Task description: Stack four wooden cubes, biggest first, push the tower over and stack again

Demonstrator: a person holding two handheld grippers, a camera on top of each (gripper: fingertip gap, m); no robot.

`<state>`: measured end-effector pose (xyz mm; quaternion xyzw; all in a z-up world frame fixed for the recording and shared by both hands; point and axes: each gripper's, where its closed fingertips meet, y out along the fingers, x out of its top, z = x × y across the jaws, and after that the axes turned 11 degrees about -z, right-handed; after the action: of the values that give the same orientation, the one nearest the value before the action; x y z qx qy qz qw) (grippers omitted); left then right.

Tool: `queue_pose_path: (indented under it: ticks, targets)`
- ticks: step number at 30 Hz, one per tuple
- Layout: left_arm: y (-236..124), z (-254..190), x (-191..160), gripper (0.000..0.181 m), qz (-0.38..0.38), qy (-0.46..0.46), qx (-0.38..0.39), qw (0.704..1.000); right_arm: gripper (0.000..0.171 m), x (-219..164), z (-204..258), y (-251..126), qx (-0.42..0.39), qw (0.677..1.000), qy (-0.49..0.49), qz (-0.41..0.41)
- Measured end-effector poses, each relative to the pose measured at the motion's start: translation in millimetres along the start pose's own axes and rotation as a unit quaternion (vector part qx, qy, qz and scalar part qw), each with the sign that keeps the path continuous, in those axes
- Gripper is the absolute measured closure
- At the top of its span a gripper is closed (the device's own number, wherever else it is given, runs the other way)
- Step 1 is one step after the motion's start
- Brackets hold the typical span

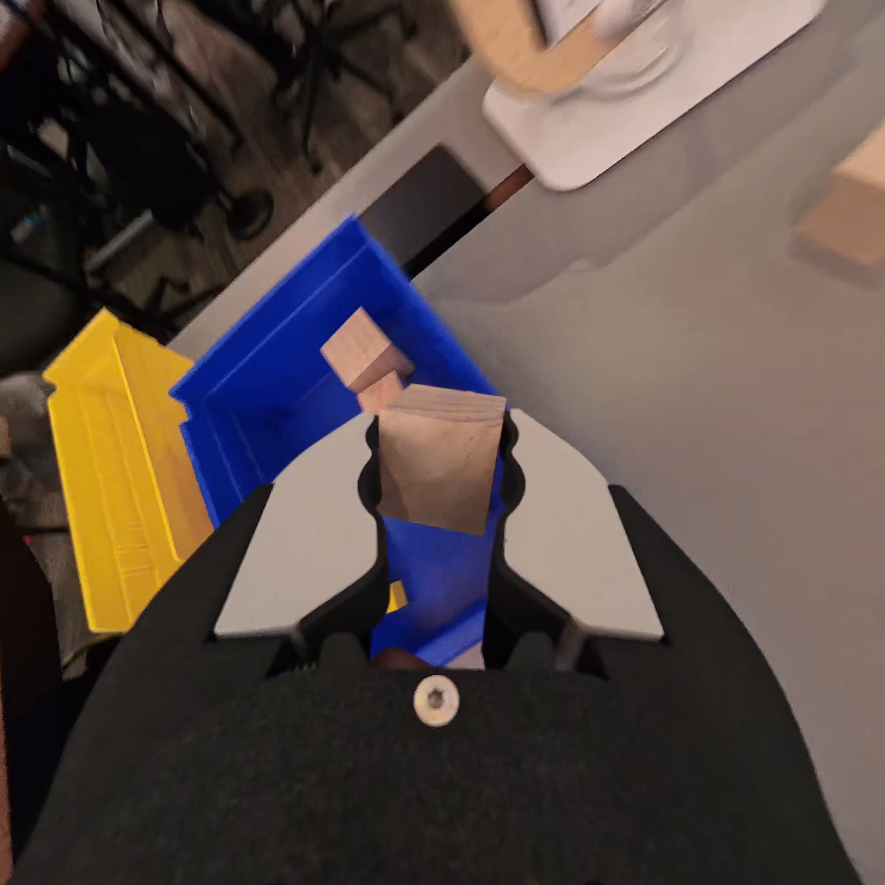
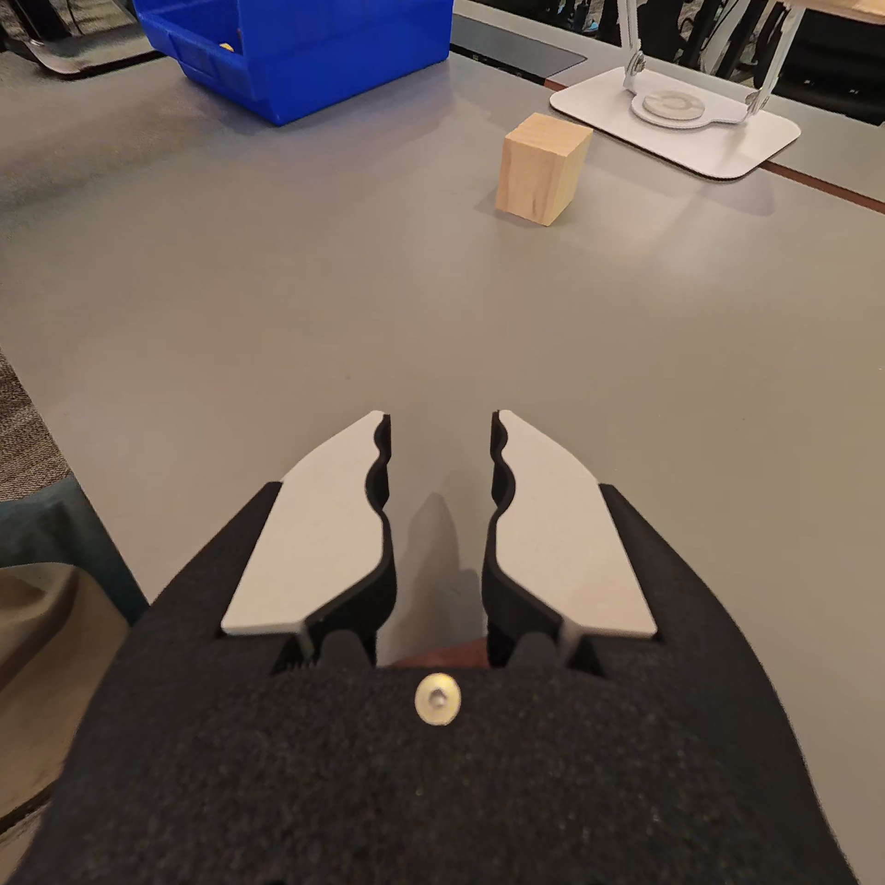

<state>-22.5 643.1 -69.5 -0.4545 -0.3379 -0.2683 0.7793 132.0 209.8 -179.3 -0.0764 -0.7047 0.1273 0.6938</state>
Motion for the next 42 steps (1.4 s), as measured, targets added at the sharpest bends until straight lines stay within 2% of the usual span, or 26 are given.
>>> queue_pose_path:
  ticks: [4, 8, 12, 18, 25, 32, 34, 36, 37, 39, 42]
  targets:
    - [-35.5, -65.6, 32.5, 0.134, -0.052, 0.039, -0.048, 0.997, 0.132, 1.7, 1.0, -0.8, -0.001, 1.000, -0.003, -0.001]
    - [-43.5, -133.2, 44.6, 0.134, -0.077, 0.108, -0.103, 0.986, 0.132, 5.7, 2.8, -2.7, -0.002, 1.000, -0.011, -0.003]
    - [-24.2, -197.9, 30.7, 0.134, -0.051, 0.171, -0.184, 0.966, 0.132, 9.7, 1.8, -5.9, -0.006, 1.000, -0.015, -0.008]
    - [27.6, -259.3, 6.3, 0.134, 0.026, 0.206, -0.260, 0.943, 0.132, 13.7, 0.5, -8.4, -0.008, 1.000, -0.017, -0.012]
    - [69.7, -294.0, -1.5, 0.135, 0.069, 0.213, -0.286, 0.932, 0.132, 15.7, -0.8, -11.1, -0.010, 1.000, -0.020, -0.013]
    - [83.4, -303.5, -13.0, 0.135, 0.097, 0.236, -0.286, 0.924, 0.132, 16.4, -6.0, -14.2, -0.017, 1.000, -0.019, -0.015]
    - [76.5, -312.6, -11.9, 0.135, 0.085, 0.217, -0.319, 0.919, 0.132, 16.1, -6.4, -14.2, -0.016, 1.000, -0.018, -0.015]
    - [69.8, -315.4, -4.6, 0.113, 0.061, 0.189, -0.328, 0.924, 0.132, 15.0, -5.9, -13.6, -0.015, 1.000, -0.017, -0.014]
    - [64.9, -312.7, -1.7, 0.107, 0.051, 0.182, -0.324, 0.927, 0.132, 14.5, -5.4, -13.0, -0.014, 1.000, -0.016, -0.013]
    - [51.1, -302.0, 6.8, 0.101, 0.019, 0.167, -0.302, 0.938, 0.132, 13.0, -3.9, -11.9, -0.011, 1.000, -0.015, -0.012]
    - [16.8, -276.8, 15.6, 0.103, -0.037, 0.135, -0.242, 0.960, 0.132, 11.1, -2.1, -10.7, -0.008, 1.000, -0.014, -0.010]
